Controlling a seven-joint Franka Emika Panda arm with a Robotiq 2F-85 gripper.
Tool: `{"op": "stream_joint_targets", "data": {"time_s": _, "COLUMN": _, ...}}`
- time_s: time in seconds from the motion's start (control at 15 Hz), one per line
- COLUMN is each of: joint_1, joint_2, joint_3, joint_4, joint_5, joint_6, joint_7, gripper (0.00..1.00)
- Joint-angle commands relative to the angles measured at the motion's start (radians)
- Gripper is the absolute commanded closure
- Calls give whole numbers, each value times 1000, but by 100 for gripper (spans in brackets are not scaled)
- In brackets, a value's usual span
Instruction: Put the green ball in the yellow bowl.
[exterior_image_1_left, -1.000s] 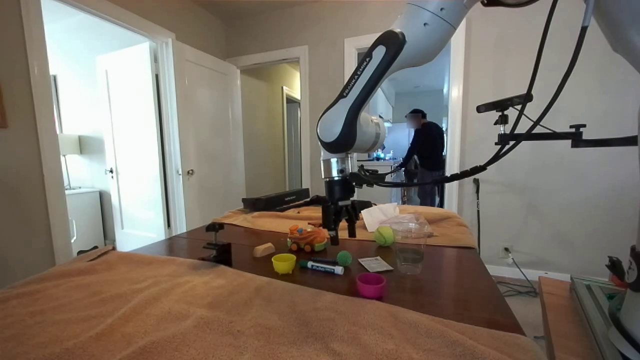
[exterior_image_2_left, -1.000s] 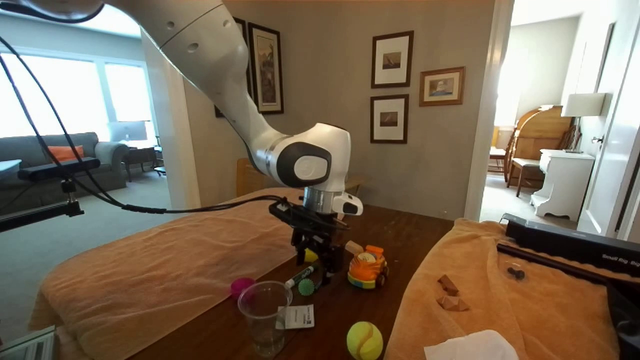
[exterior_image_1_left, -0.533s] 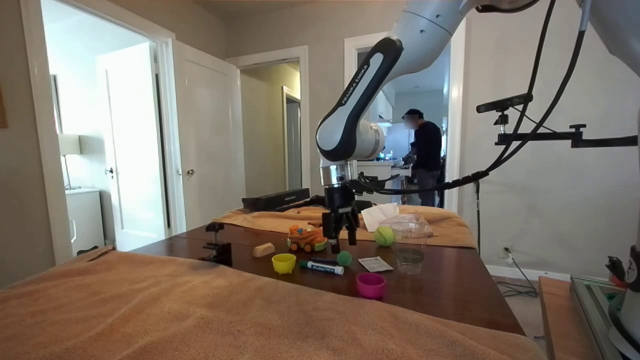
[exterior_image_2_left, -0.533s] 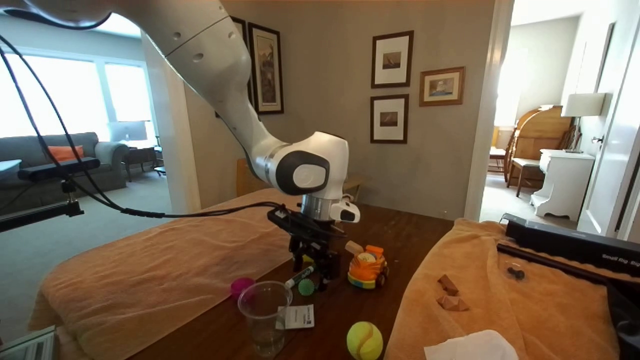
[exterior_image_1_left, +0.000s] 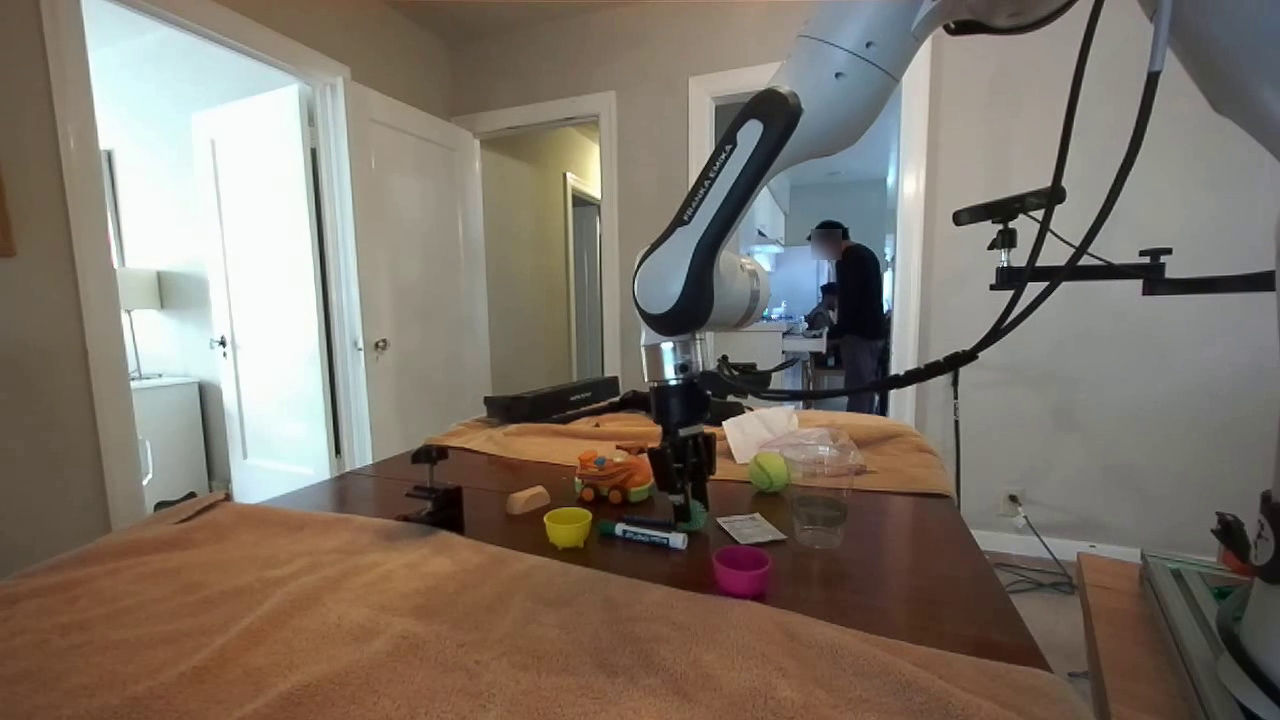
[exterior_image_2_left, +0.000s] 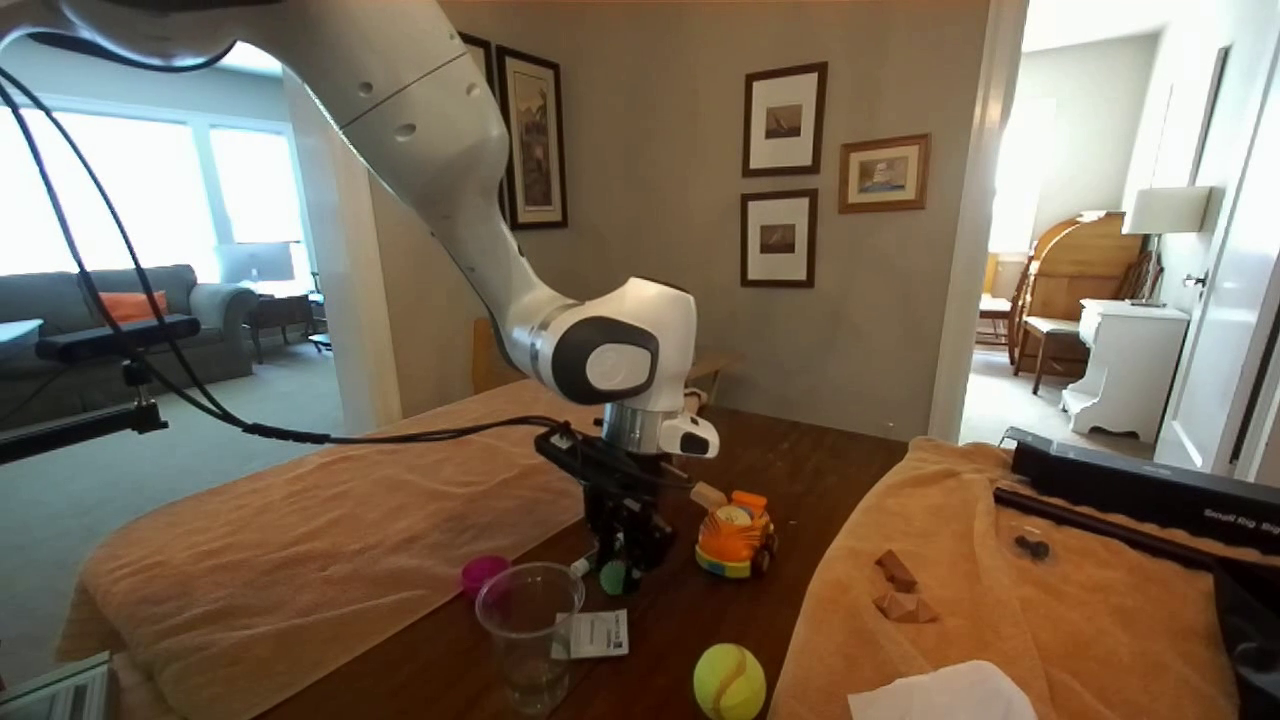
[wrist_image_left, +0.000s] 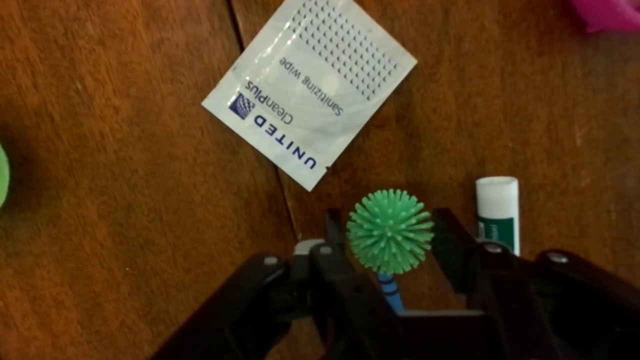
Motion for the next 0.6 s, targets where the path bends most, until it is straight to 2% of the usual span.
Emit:
{"op": "stream_joint_targets", "data": {"time_s": 0.0, "joint_1": 2, "joint_2": 9, "joint_3": 5, "joint_4": 4, "joint_5": -30, "joint_6": 14, "joint_7": 38, "gripper": 81}}
{"op": "stream_joint_targets", "data": {"time_s": 0.13, "joint_1": 3, "joint_2": 5, "joint_3": 5, "joint_4": 3, "joint_5": -33, "joint_6": 12, "joint_7": 35, "gripper": 94}}
{"op": "stream_joint_targets", "data": {"time_s": 0.53, "joint_1": 10, "joint_2": -88, "joint_3": 54, "joint_4": -28, "joint_5": -10, "joint_6": -31, "joint_7": 8, "gripper": 93}}
